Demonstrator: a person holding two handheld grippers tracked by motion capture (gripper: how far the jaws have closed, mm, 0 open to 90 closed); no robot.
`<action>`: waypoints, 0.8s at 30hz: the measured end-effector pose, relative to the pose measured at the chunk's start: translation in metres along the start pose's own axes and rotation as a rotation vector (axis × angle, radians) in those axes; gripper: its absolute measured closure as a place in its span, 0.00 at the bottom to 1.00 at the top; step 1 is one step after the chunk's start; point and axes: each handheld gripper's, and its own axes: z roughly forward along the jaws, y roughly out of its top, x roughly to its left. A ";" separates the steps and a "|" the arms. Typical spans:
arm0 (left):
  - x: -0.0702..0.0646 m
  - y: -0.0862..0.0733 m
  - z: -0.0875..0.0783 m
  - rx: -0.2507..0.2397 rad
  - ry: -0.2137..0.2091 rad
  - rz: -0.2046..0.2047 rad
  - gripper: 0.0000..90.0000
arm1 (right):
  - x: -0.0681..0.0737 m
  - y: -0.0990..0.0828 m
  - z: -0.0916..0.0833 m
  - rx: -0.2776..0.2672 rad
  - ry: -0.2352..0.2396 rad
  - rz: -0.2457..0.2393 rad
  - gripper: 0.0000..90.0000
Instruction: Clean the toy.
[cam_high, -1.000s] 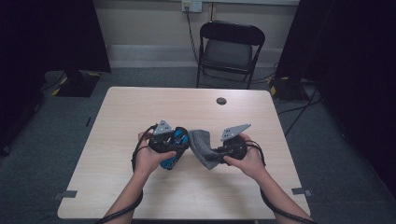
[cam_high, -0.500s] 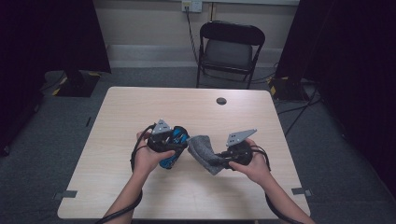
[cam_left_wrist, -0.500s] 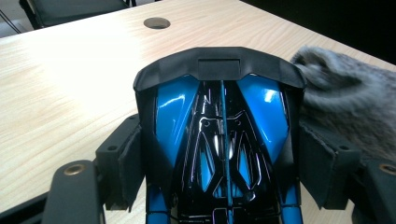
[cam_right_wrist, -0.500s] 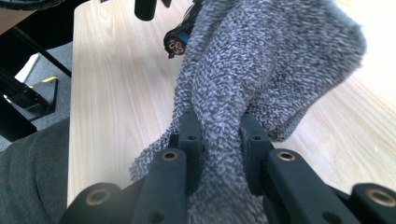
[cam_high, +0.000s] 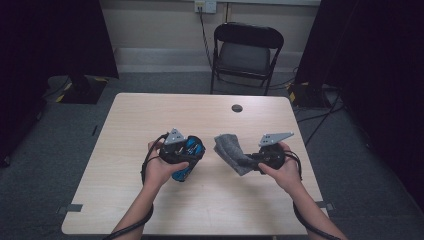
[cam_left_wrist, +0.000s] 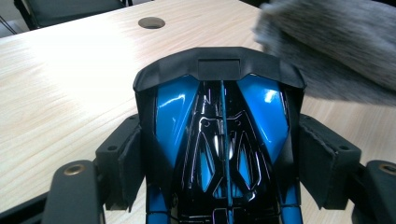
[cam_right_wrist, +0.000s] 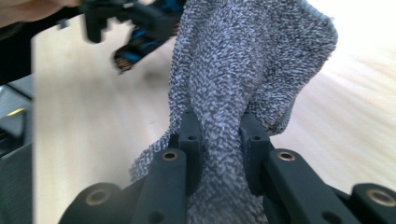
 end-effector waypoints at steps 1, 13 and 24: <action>-0.001 0.000 0.000 0.002 -0.003 0.001 0.28 | -0.004 0.002 0.001 -0.001 -0.012 0.010 0.84; -0.010 0.003 0.003 0.000 -0.034 0.016 0.28 | -0.019 0.043 0.016 -0.016 -0.104 0.033 0.84; -0.021 0.007 0.005 -0.002 -0.063 0.042 0.28 | -0.020 0.068 0.037 -0.014 -0.121 0.043 0.84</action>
